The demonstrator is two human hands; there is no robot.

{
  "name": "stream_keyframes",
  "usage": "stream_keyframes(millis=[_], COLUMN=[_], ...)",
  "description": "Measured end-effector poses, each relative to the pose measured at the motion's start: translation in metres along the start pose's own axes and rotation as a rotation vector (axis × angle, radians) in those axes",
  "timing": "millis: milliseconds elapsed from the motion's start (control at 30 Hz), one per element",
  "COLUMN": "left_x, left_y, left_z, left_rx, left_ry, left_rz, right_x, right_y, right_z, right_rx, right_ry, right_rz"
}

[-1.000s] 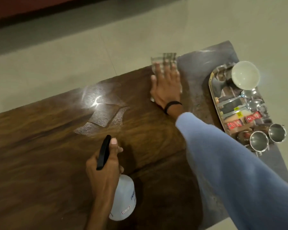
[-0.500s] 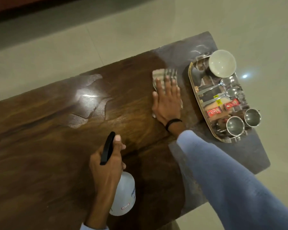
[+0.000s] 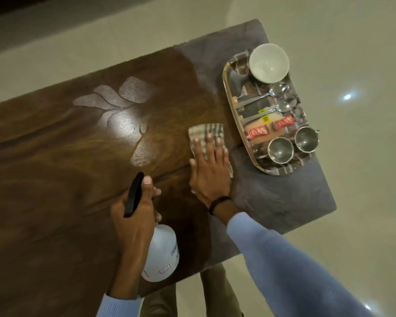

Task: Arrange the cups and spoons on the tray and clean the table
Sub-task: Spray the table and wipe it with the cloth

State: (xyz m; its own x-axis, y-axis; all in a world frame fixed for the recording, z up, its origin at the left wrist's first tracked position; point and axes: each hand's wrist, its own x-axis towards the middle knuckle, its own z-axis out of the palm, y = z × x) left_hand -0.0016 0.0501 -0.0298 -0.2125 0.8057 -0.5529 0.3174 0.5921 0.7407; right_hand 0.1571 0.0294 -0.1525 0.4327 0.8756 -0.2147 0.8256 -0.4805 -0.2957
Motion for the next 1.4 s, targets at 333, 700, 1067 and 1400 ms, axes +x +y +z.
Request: stream_keyframes(millis=[333,700,1067,1400], left_x=[-0.044,-0.06,-0.034,0.015], left_y=[-0.006,0.0,0.049,0.025], left_z=[0.019,0.039,0.053,0.086], left_rx=[-0.008,-0.052,-0.101,-0.208], left_ry=[0.099,0.168,0.211,0.089], left_rz=[0.022,0.161,0.531,0.649], right_x=[-0.162,-0.13,-0.154,-0.156], right_y=[0.098,0.08,0.1,0.1], right_z=[0.015,0.009,0.007,0.009], right_rx=[-0.064,0.042,0.011,-0.046], right_ry=[-0.15,-0.144,-0.17,-0.154], right_rz=[-0.385,-0.32,-0.296,-0.286])
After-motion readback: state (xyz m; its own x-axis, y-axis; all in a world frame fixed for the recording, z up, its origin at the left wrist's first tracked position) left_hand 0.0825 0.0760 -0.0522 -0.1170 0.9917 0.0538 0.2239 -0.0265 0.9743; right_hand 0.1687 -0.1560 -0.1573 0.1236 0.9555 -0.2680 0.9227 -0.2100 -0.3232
